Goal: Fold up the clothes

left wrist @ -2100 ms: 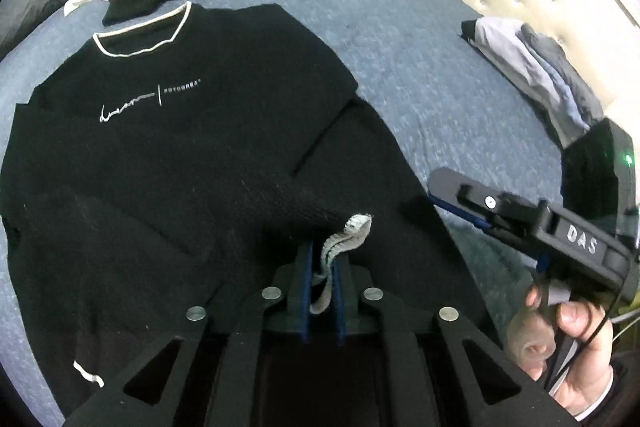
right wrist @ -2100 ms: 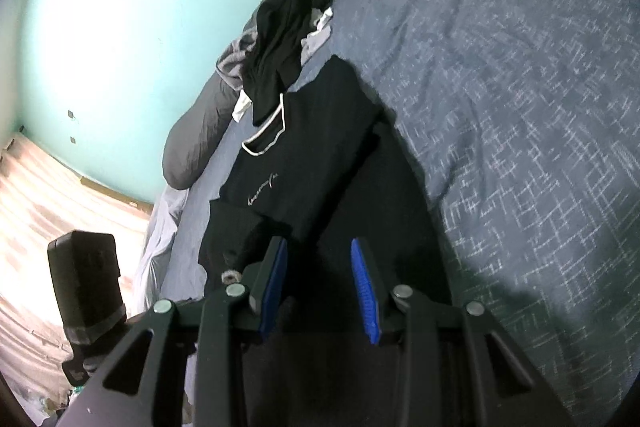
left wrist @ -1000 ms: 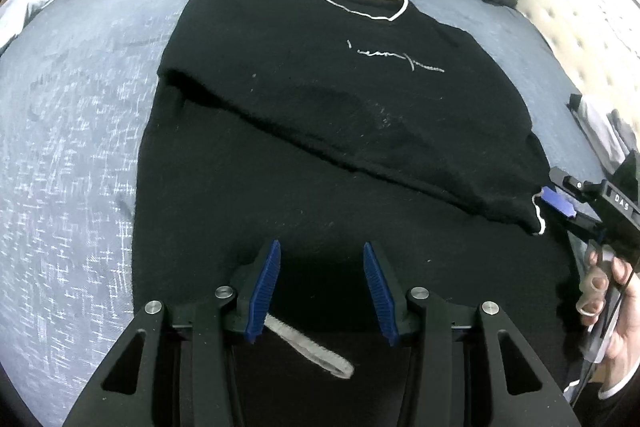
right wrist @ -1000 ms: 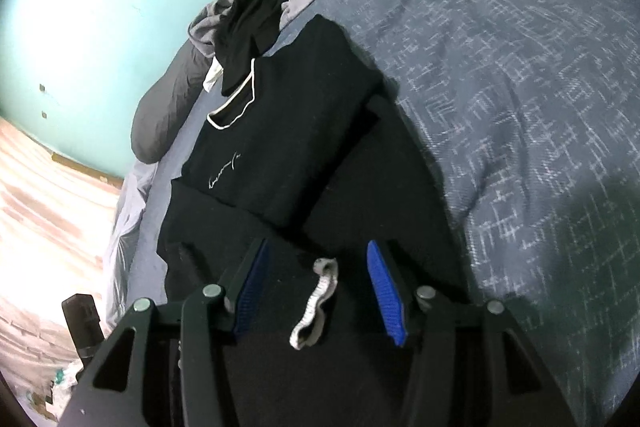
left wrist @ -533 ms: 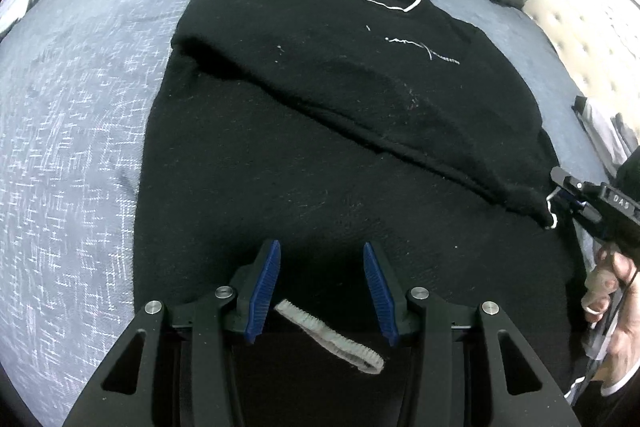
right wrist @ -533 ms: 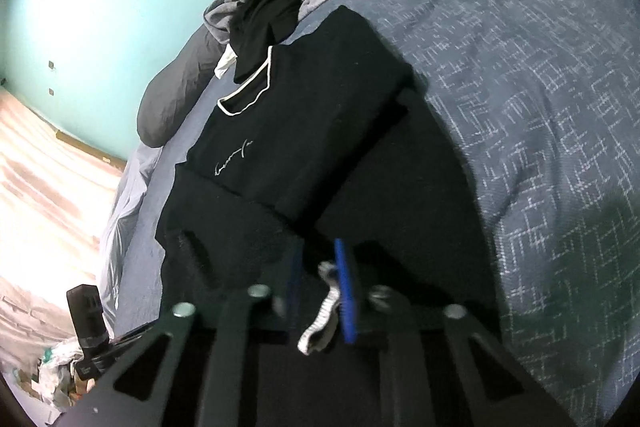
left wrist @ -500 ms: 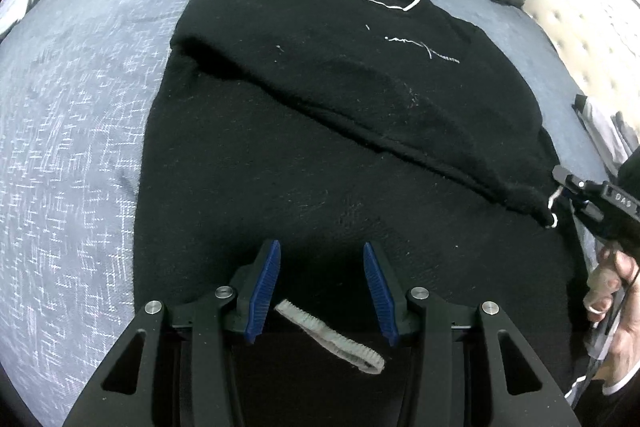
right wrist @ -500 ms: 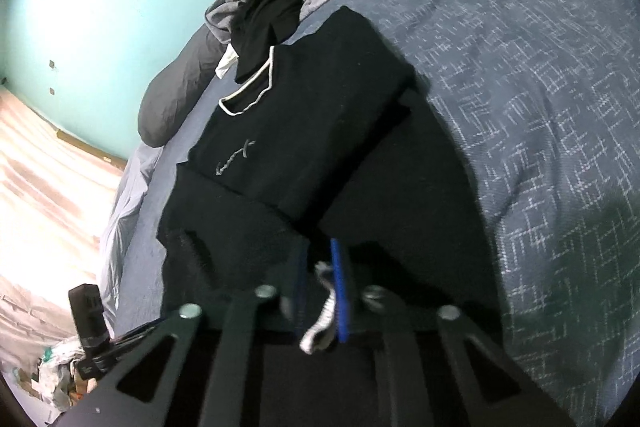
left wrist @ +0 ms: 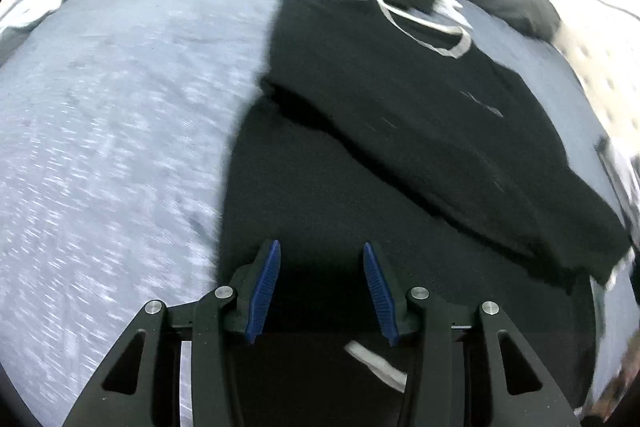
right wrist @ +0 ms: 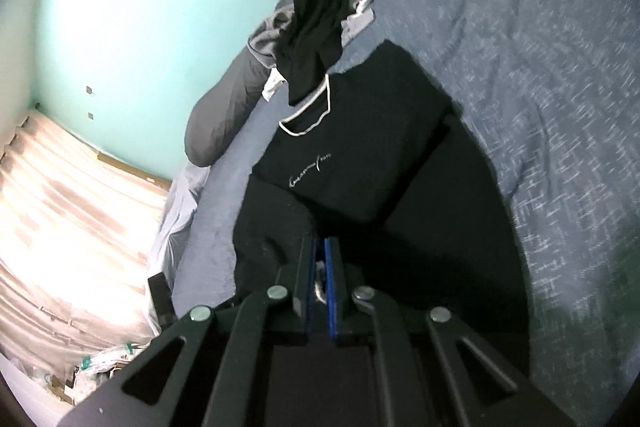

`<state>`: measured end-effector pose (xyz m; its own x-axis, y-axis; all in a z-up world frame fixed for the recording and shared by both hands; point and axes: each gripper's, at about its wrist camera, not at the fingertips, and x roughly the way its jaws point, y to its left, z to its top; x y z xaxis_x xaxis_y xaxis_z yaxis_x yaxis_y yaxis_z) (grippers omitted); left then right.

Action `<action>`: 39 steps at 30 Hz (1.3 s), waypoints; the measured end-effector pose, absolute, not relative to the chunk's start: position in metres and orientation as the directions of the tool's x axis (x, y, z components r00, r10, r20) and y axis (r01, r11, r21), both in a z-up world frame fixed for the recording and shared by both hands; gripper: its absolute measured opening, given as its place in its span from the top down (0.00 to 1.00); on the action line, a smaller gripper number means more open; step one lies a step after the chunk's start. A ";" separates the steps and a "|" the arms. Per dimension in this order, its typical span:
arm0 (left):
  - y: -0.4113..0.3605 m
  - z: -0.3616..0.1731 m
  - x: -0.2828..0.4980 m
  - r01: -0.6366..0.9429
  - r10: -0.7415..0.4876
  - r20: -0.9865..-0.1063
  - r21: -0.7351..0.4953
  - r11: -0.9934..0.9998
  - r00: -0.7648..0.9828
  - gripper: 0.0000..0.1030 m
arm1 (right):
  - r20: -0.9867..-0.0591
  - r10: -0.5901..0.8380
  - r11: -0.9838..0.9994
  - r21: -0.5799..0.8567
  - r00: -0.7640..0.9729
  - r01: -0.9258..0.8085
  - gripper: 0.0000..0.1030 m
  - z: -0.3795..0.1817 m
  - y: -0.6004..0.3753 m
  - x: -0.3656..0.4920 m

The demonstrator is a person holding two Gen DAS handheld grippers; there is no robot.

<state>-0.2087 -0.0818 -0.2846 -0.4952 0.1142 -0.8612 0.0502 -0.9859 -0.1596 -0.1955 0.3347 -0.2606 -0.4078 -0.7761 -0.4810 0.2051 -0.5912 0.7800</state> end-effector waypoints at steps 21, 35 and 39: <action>-0.100 -0.282 -0.287 0.042 -0.017 -0.849 -0.006 -0.999 -0.528 0.54 | -0.456 -0.755 -0.567 0.815 -0.472 0.119 0.96 -0.270 0.387 -0.201; -0.087 -0.261 -0.276 -0.004 0.024 -0.820 -0.026 -1.000 -0.572 0.54 | -0.453 -0.752 -0.558 0.824 -0.479 0.097 0.96 -0.274 0.398 -0.198; -0.089 -0.262 -0.279 -0.010 -0.004 -0.825 0.011 -1.000 -0.565 0.54 | -0.454 -0.756 -0.554 0.828 -0.471 0.091 0.96 -0.277 0.397 -0.198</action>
